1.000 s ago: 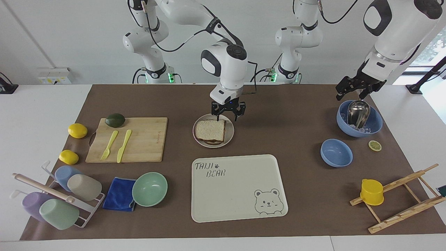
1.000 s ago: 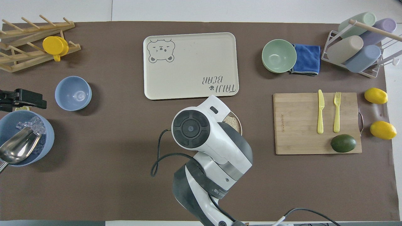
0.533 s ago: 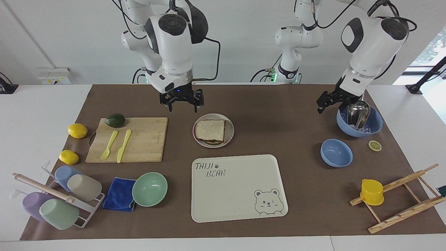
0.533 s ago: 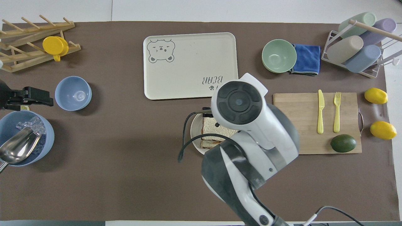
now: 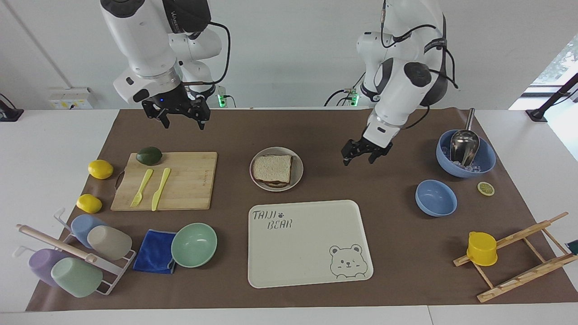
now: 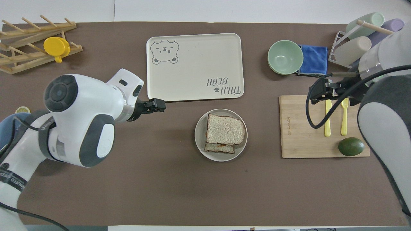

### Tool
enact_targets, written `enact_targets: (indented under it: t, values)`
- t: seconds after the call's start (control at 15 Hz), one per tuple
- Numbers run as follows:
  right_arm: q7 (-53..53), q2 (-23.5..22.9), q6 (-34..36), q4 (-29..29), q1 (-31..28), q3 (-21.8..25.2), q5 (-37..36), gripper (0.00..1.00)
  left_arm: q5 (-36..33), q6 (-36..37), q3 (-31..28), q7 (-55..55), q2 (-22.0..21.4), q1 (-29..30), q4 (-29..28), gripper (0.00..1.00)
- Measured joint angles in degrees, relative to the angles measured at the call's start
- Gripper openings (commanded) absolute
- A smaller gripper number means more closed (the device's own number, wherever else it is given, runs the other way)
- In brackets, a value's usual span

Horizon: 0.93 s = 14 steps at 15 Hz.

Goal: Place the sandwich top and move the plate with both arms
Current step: 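Grasp the plate rim with the left gripper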

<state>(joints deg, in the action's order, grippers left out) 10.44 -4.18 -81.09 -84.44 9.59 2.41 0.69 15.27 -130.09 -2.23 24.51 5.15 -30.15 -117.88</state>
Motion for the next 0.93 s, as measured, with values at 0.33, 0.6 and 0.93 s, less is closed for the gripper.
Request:
enact_targets:
  t: [0.33,0.6,0.93]
  values:
    - [-4.0,1.4,2.3,0.3,-4.8,0.1,0.1,1.0,3.2,-7.2,0.0,0.0,3.9,-6.8,-4.0,1.0]
    - [-4.0,1.3,4.2,0.2,-6.6,0.1,0.1,1.0,3.6,-9.9,0.0,-0.6,7.7,-9.3,-4.1,0.98]
    - [-4.2,1.5,6.8,0.3,-8.1,0.0,0.1,1.0,6.0,-10.2,0.0,-2.3,8.2,-9.7,-4.0,0.81]
